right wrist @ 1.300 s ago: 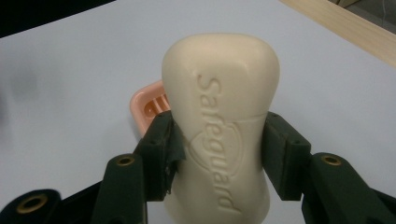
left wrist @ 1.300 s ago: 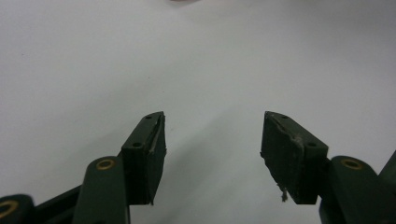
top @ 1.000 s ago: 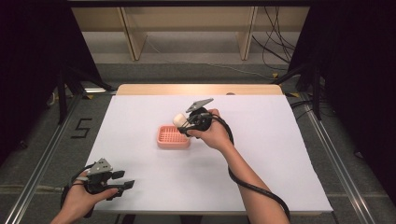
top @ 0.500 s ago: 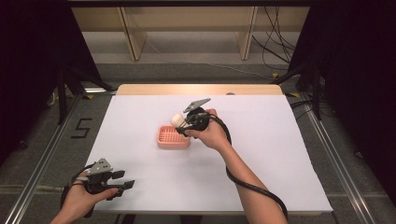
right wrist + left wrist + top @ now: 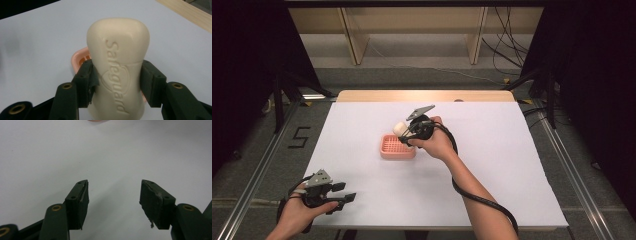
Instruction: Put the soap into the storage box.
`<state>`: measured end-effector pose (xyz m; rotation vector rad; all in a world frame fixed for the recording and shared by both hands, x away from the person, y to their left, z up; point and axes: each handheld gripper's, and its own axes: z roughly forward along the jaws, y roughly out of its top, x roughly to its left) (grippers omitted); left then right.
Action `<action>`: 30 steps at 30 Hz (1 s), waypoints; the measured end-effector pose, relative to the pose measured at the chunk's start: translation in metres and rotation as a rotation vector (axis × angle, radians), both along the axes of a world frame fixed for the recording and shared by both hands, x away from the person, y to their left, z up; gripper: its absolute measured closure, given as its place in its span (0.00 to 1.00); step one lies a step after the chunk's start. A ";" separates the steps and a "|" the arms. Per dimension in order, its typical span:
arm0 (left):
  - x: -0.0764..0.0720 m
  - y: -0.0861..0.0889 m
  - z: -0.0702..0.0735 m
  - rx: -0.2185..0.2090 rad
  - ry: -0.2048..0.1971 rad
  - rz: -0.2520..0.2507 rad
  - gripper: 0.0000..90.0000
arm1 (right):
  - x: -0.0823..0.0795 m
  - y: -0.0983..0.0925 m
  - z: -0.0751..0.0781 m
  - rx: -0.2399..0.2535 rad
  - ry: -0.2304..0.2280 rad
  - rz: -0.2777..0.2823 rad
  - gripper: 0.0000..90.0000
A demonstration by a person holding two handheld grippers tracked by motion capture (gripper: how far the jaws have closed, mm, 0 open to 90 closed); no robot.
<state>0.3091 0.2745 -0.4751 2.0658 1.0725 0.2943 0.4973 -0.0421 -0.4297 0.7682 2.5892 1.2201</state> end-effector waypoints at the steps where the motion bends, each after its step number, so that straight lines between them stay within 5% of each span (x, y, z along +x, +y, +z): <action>1: 0.000 0.000 0.000 -0.002 0.004 -0.008 0.44 | 0.000 0.000 0.001 -0.010 0.005 0.008 0.56; 4: 0.000 0.000 0.001 -0.007 -0.001 -0.019 0.44 | 0.000 0.002 -0.002 0.017 0.007 -0.013 0.56; 10: 0.000 0.001 0.001 -0.005 0.000 -0.021 0.44 | 0.001 0.003 -0.001 -0.018 0.006 0.008 0.56; 30: 0.000 0.000 0.000 -0.004 0.002 -0.022 0.44 | 0.003 0.010 -0.008 -0.024 0.034 0.009 0.56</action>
